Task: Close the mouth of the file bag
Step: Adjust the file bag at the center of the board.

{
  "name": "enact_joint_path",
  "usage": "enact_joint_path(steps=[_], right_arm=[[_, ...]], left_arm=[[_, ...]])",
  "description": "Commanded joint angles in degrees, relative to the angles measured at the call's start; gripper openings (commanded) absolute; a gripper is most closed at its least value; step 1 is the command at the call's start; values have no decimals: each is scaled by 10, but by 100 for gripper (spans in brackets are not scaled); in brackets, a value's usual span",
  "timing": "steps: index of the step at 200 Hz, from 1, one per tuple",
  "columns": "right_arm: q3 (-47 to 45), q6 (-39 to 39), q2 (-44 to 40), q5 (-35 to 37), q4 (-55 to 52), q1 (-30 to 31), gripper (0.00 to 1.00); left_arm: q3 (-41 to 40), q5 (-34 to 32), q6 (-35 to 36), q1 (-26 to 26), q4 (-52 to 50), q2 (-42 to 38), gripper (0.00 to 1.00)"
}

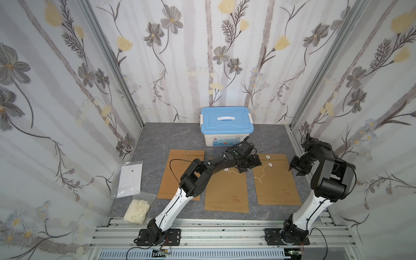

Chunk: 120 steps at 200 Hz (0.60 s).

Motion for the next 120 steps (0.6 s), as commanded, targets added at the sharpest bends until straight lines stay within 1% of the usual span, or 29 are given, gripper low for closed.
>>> enact_joint_path(steps=[1, 34, 63, 73, 101, 113, 120], right_arm=[[8, -18, 5, 58, 10, -2, 49], [22, -24, 29, 52, 8, -8, 50], [39, -33, 41, 51, -6, -7, 49], [45, -34, 46, 60, -16, -6, 49], [91, -42, 85, 111, -68, 7, 48], [98, -44, 89, 107, -75, 8, 48], [104, -46, 89, 93, -80, 7, 47]], left_arm=[[4, -13, 5, -2, -21, 5, 100], [11, 1, 6, -2, -11, 11, 100], [20, 1, 5, -3, -23, 20, 100], [26, 5, 4, -3, -27, 25, 100], [29, -6, 5, -6, -28, 27, 100], [29, -5, 1, -5, -25, 29, 100], [28, -4, -1, -5, -24, 29, 100]])
